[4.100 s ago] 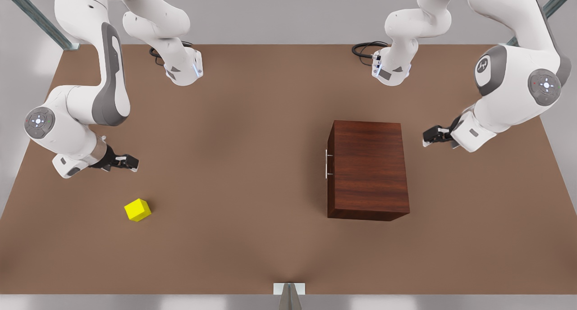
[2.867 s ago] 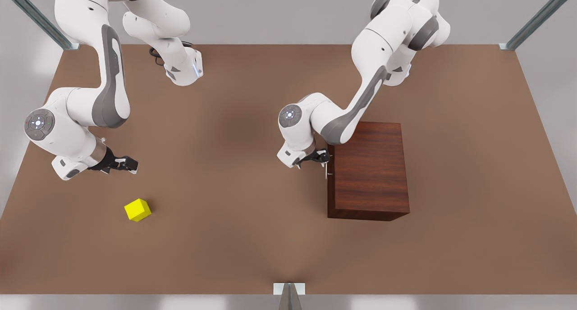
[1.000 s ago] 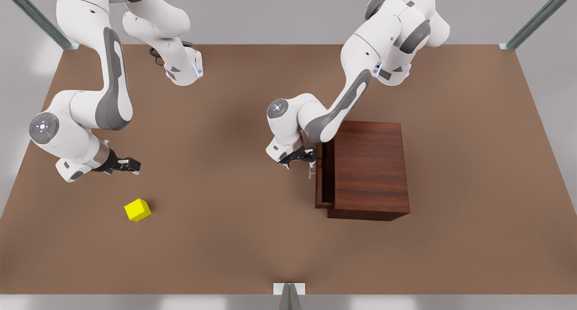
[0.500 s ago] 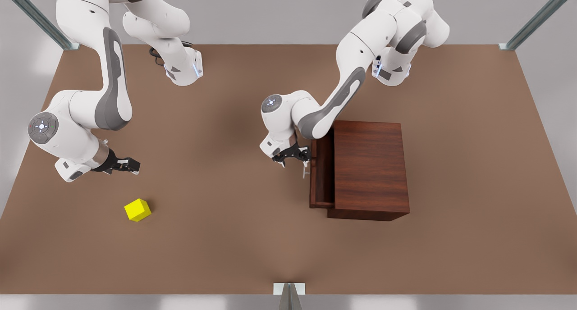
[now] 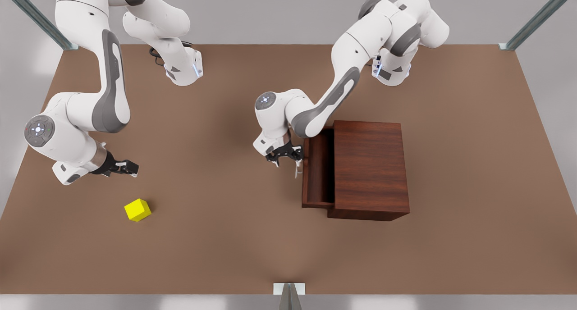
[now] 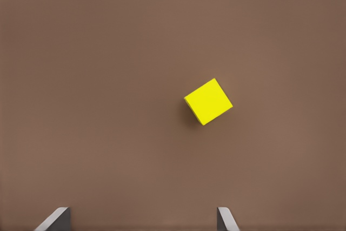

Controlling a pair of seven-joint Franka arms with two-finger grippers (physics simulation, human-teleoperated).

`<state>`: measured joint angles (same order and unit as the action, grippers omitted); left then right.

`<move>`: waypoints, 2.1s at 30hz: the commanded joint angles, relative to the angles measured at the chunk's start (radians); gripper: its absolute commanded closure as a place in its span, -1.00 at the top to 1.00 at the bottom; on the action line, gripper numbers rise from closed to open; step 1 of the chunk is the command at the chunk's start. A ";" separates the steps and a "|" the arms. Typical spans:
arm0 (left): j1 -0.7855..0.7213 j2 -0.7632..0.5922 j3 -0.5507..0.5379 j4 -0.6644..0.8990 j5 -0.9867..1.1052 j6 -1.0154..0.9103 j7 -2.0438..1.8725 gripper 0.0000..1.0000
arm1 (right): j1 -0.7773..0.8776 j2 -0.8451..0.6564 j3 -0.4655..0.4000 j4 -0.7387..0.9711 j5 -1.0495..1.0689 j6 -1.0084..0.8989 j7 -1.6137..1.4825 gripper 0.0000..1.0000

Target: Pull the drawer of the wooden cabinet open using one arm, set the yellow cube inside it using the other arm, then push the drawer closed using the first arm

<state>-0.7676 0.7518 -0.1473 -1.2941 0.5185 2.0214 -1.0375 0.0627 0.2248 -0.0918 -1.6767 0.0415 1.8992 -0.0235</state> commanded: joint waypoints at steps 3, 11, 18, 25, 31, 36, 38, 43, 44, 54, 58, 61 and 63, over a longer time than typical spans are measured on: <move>-0.032 0.009 -0.014 0.012 -0.043 -0.013 -0.079 1.00 | 0.002 0.005 0.000 0.008 0.006 -0.005 0.204 1.00; -0.038 -0.016 -0.061 0.179 -0.075 -0.358 0.046 1.00 | -0.011 0.065 -0.005 0.069 0.094 0.037 0.959 1.00; 0.474 -0.296 -0.047 0.170 -0.385 -0.639 0.888 1.00 | -0.049 0.176 -0.008 0.089 0.086 0.159 0.988 1.00; 0.723 -0.480 -0.021 -0.180 -0.443 -0.316 0.987 1.00 | -0.083 0.349 -0.008 0.104 0.083 0.339 0.990 1.00; 0.761 -0.431 -0.023 -0.172 -0.456 -0.237 1.011 1.00 | -0.104 0.421 -0.006 0.104 0.068 0.412 0.991 1.00; 0.788 -0.434 -0.023 -0.180 -0.459 -0.237 1.011 1.00 | -0.119 0.453 -0.006 0.094 0.018 0.411 0.994 1.00; 0.789 -0.434 -0.023 -0.182 -0.459 -0.237 1.007 1.00 | -0.119 0.473 -0.005 0.094 0.014 0.411 0.993 1.00; 0.788 -0.436 -0.024 -0.180 -0.459 -0.234 1.001 1.00 | -0.113 0.507 0.003 0.097 0.001 0.412 0.993 1.00; 0.788 -0.436 -0.024 -0.180 -0.459 -0.234 0.999 1.00 | -0.113 0.513 0.003 0.097 0.001 0.412 0.993 1.00; 0.788 -0.436 -0.024 -0.183 -0.459 -0.234 0.998 1.00 | -0.109 0.557 0.007 0.101 -0.002 0.460 0.994 1.00; 0.788 -0.436 -0.026 -0.183 -0.456 -0.234 0.985 1.00 | -0.110 0.554 0.007 0.101 0.001 0.459 1.004 0.27; 0.788 -0.436 -0.026 -0.183 -0.456 -0.234 0.985 1.00 | -0.112 0.547 0.009 0.103 0.001 0.452 1.001 0.09; 0.788 -0.436 -0.024 -0.183 -0.456 -0.234 0.985 1.00 | -0.112 0.505 0.011 0.103 0.005 0.410 0.999 0.10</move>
<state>0.0200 0.3172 -0.1721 -1.4777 0.0617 1.7871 -0.1120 -0.0493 0.7377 -0.0789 -1.5751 0.0530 2.3456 0.9241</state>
